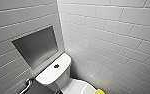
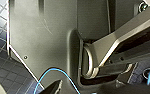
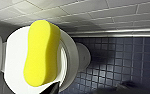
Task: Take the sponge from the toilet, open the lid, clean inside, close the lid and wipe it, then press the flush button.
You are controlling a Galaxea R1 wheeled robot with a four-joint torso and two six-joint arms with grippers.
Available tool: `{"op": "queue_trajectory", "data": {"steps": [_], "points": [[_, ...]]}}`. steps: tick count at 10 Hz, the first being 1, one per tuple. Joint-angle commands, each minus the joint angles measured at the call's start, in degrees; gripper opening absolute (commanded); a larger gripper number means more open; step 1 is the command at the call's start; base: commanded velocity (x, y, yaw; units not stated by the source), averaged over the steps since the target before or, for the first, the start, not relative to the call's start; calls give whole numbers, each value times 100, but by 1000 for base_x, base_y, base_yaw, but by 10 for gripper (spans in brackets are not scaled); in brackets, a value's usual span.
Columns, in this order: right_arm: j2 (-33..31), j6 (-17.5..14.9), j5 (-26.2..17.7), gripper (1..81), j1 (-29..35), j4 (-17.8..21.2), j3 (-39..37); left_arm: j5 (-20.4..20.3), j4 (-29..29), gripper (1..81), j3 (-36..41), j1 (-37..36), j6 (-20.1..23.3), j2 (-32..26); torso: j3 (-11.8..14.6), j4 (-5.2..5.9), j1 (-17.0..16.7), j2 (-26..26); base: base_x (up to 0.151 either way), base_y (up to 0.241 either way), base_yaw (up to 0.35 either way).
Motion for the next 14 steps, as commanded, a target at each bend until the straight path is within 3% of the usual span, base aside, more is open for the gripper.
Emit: {"op": "queue_trajectory", "data": {"steps": [1, 7, 9, 10, 11, 12, 14], "points": [[-296, 24, -189, 811, 546, -3, 88, 420, -22, 811, 38, 426, 32, -17, -114, 0, 365, -569, 0, 0, 0], [-323, 24, -329, 811, 1012, -56, 440, 376, 31, 811, 38, 867, 76, 229, -253, 0, 1086, -1729, 0, 0, 0], [-113, 24, -452, 811, 1117, -65, 396, 367, 22, 811, 38, 875, 76, 229, -812, 0, 1333, -2129, 0, 0, 0], [19, 24, -452, 811, 1117, -65, 318, 367, 22, 811, 38, 867, 76, 238, -952, 0, 1438, -2298, 0, 0, 0], [169, 24, -461, 811, 1117, -73, 229, 367, 5, 811, 38, 867, 76, 229, -959, 0, 1169, -1880, 0, 0, 0], [274, 24, -523, 811, 1152, -82, 177, 358, 13, 811, 38, 875, 76, 229, -739, 0, 1277, -2062, 0, 0, 0], [345, 24, -540, 811, 1275, -82, 308, 358, 22, 811, 38, 867, 76, 229, -881, 0, 1342, -2204, 0, 0, 0]]}}
